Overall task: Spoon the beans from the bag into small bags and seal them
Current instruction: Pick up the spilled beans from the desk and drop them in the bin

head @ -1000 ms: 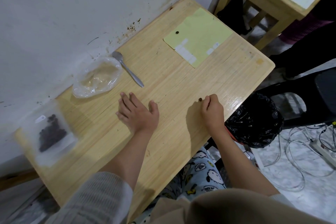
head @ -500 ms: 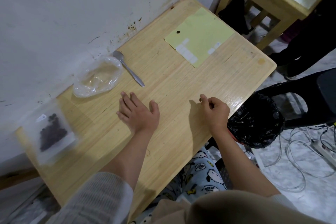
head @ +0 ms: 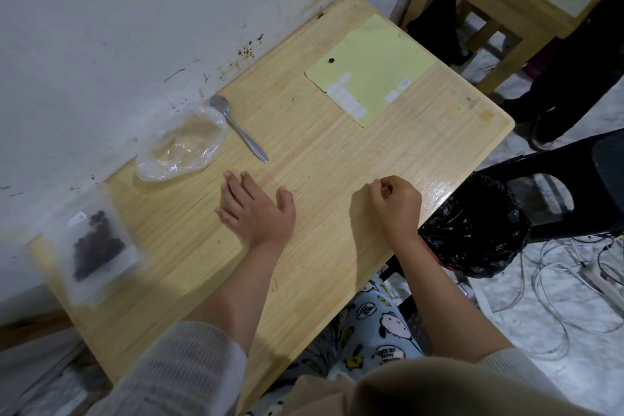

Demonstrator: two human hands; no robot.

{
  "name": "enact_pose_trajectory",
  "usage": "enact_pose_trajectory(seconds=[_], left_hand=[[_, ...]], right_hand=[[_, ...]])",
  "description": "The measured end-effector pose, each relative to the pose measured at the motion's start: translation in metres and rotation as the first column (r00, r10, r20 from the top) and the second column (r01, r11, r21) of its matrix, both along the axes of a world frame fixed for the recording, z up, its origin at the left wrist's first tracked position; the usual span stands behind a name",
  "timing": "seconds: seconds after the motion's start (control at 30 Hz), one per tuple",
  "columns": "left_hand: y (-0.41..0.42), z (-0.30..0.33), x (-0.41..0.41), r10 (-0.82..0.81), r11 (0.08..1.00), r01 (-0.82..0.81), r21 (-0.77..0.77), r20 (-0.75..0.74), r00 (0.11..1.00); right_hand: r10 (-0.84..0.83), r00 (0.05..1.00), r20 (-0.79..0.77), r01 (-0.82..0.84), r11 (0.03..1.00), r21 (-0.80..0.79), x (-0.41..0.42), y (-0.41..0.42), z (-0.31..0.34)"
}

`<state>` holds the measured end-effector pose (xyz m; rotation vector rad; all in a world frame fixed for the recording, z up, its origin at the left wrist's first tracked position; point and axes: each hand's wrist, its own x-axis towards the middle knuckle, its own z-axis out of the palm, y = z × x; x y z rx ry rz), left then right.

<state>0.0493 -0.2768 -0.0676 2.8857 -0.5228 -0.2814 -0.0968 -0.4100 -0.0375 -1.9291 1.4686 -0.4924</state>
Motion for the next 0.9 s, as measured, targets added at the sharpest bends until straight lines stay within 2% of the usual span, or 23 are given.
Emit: enact_pose_trajectory(seconds=[0.17,0.33,0.43,0.5,0.6,0.7,0.73,0.77,0.83,0.9], left_hand=[[0.001,-0.002,0.001,0.0,1.0,-0.001,-0.027,-0.003,1.0],[0.002,-0.005,0.001,0.026,0.998,-0.025,-0.049,0.019,0.999],[-0.007,-0.001,0.0,0.102,0.991,-0.101,-0.092,0.013,0.995],[-0.027,0.006,-0.004,0.139,0.982,-0.13,-0.134,0.059,0.989],[-0.072,0.015,-0.003,0.061,0.974,-0.026,-0.224,0.151,0.987],[-0.116,0.018,0.012,-0.048,0.958,0.086,-0.273,0.142,0.989],[-0.129,0.017,0.018,-0.063,0.957,0.095,-0.273,0.126,0.99],[-0.14,0.017,0.025,-0.064,0.96,0.091,-0.263,0.107,0.992],[-0.155,0.014,0.035,-0.054,0.973,0.067,-0.219,0.065,0.996],[-0.161,0.009,0.039,-0.058,0.987,0.06,-0.151,0.017,0.998]], right_hand=[[-0.187,0.962,0.198,0.152,0.972,0.178,0.006,-0.007,0.013],[-0.256,0.931,0.262,0.159,0.927,0.339,0.025,-0.032,0.012],[-0.245,0.926,0.286,0.111,0.903,0.415,0.045,-0.063,0.012],[-0.219,0.924,0.313,0.056,0.889,0.455,0.063,-0.086,0.014],[-0.247,0.885,0.395,-0.042,0.802,0.596,0.096,-0.122,0.024],[-0.309,0.844,0.438,-0.139,0.663,0.736,0.126,-0.157,0.037],[-0.283,0.85,0.444,-0.157,0.669,0.726,0.135,-0.166,0.037],[-0.208,0.871,0.445,-0.171,0.721,0.672,0.143,-0.176,0.035],[0.053,0.926,0.375,-0.227,0.871,0.437,0.157,-0.191,0.025],[0.256,0.928,0.271,-0.321,0.918,0.234,0.166,-0.204,0.016]])
